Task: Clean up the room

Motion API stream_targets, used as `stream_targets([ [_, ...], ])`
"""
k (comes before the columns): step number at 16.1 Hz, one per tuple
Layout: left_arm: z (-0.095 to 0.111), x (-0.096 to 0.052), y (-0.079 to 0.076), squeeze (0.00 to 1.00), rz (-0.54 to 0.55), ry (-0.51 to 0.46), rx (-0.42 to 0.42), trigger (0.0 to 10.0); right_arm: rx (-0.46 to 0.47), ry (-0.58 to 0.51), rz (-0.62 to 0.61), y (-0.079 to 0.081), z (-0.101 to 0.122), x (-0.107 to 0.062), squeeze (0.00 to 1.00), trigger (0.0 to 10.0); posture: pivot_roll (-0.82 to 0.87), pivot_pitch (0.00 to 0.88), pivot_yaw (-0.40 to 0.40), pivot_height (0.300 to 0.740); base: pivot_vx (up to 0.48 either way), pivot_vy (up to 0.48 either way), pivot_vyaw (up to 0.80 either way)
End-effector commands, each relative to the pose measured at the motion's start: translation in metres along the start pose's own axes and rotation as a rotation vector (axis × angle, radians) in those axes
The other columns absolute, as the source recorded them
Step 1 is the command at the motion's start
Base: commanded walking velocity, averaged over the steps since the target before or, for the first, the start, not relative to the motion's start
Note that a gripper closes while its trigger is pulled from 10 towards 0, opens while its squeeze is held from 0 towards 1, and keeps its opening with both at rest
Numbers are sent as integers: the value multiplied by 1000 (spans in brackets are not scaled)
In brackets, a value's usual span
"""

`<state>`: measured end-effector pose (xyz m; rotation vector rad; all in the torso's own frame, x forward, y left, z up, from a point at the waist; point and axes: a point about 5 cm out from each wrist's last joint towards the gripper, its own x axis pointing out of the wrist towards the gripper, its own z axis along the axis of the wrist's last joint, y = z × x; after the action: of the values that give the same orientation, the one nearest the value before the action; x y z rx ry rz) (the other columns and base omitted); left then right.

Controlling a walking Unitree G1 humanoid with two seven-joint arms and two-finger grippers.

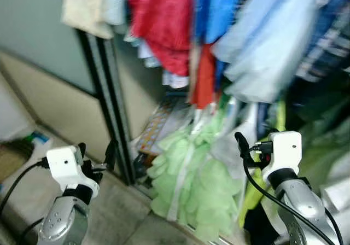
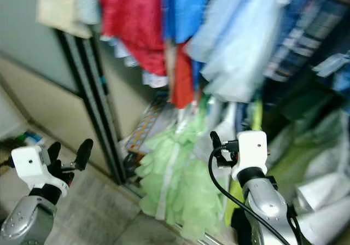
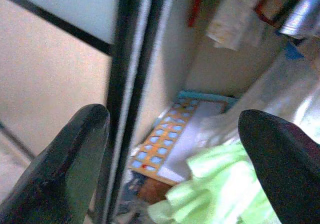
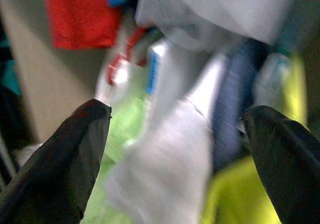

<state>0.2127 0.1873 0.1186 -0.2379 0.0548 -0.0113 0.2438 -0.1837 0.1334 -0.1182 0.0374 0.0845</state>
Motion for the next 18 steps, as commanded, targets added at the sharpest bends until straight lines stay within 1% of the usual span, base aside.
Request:
stream_targets([
  [1,2,-1,-2,0,-8,3,3,10000,-9,-9,3,0,5,-1,0,10000,-73,16,-8,740,0,0,800],
  [7,3,1,-2,0,-12,2,8,10000,0,-4,28,5,4,0,0,10000,-64,24,-9,740,0,0,800],
  [18,4,1,-4,0,-13,0,17,10000,-2,-5,57,8,6,1,0,10000,-56,29,-15,740,0,0,800],
])
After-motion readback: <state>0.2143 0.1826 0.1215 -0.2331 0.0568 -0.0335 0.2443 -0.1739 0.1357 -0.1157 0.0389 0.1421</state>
